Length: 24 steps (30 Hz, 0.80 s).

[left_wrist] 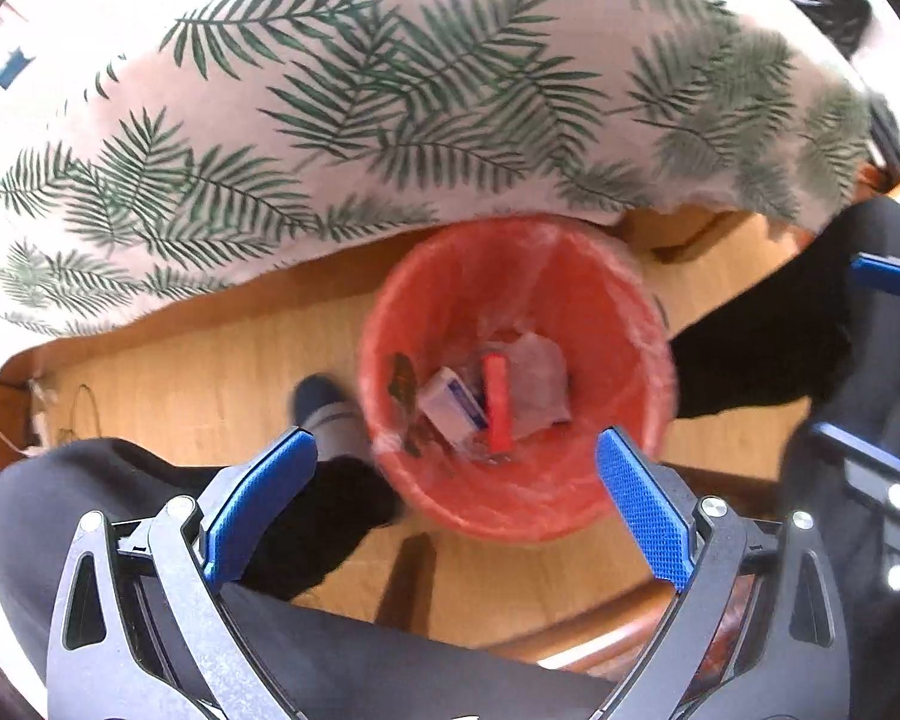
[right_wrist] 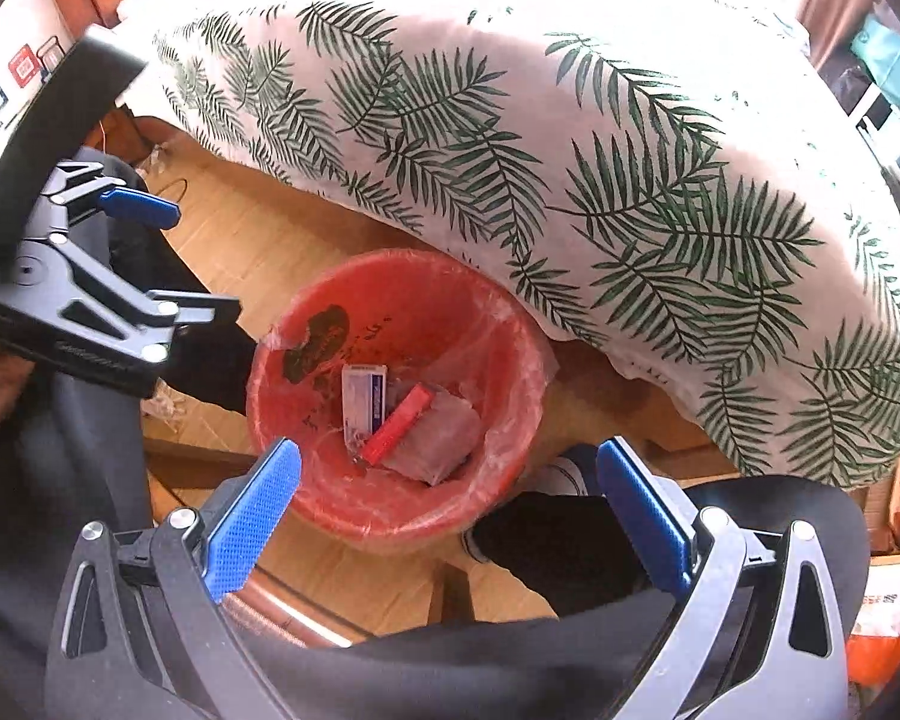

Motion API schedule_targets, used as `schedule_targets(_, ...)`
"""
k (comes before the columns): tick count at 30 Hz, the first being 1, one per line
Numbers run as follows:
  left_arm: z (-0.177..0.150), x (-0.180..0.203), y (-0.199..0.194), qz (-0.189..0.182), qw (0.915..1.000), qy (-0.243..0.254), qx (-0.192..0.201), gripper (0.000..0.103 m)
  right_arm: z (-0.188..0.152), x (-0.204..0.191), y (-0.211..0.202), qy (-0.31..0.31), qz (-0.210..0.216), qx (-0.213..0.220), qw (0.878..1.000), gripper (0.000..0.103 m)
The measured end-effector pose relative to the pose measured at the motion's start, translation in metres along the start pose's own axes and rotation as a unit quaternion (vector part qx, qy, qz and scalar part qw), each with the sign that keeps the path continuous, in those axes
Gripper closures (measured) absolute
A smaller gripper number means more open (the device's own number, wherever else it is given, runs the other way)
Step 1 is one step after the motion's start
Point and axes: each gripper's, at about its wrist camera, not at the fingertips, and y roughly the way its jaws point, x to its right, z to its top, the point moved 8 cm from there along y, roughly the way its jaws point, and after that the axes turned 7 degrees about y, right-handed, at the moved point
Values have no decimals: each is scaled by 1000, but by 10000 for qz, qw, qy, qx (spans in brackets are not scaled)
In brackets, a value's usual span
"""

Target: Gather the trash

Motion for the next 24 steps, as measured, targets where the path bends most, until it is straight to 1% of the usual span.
schedule_targets(1, -2, 2, -3, -65, 10000, 37, 28, 6, 0, -2, -3, -35, -31, 39, 10000, 5)
schedule_targets(4, -11, 6, -6, -24, 9999, 117, -34, 6, -7, -8, -4, -166, -25, 44, 9998, 5)
schedule_targets(5, -12, 8, -6, -33, 9999, 132, -42, 6, -10, -9, -2, -213, -58, 13, 9998, 5)
schedule_targets(8, -16, 11, -6, 90, 9998, 177, -59, 6, -19, -11, 5, -262, -47, -182, 9995, 5)
schedule_targets(17, -20, 9, 5, 217, 9993, 225, -204, 6, -27, -10, 18, -195, 32, -374, 9991, 5)
schedule_targets(24, -23, 10, 10, 197, 9992, 228, -274, 6, -31, -10, 22, -179, 53, -416, 9990, 5)
